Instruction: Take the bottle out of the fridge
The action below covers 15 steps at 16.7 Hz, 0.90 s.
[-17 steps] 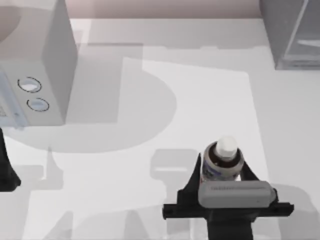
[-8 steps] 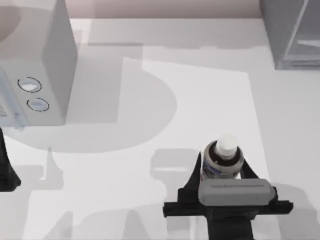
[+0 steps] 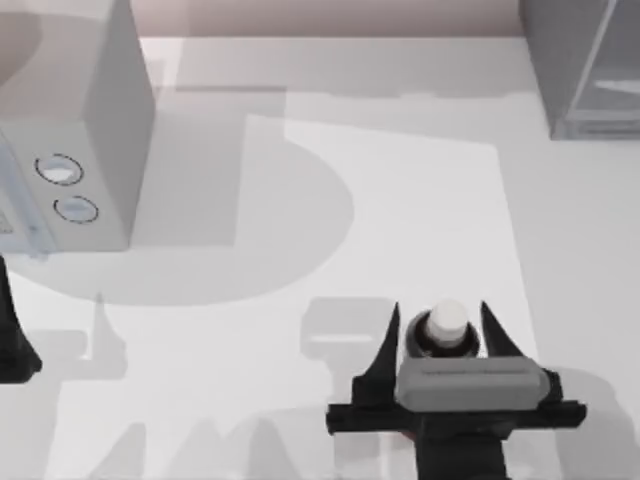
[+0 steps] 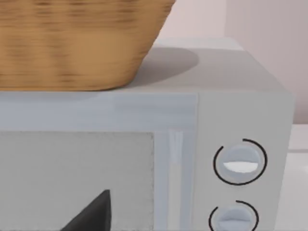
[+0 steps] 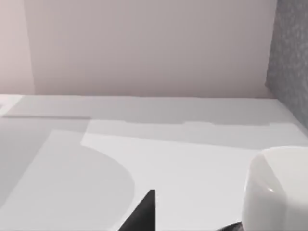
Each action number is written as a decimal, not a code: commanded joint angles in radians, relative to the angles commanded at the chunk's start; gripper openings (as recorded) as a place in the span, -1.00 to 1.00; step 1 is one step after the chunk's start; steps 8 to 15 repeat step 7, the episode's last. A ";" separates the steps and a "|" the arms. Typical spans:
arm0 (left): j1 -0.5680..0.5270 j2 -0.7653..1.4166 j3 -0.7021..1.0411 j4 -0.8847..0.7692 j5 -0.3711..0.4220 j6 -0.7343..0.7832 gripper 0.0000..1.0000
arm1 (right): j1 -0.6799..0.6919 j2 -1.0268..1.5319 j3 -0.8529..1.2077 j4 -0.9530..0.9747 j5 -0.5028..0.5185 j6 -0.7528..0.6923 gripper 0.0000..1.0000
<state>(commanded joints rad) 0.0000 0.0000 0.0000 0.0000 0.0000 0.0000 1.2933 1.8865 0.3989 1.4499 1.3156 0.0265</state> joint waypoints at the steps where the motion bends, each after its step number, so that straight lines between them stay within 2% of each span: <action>1: 0.000 0.000 0.000 0.000 0.000 0.000 1.00 | 0.000 0.000 0.000 0.000 0.000 0.000 0.96; 15: 0.000 0.000 0.000 0.000 0.000 0.000 1.00 | 0.000 0.000 0.000 0.000 0.000 0.000 1.00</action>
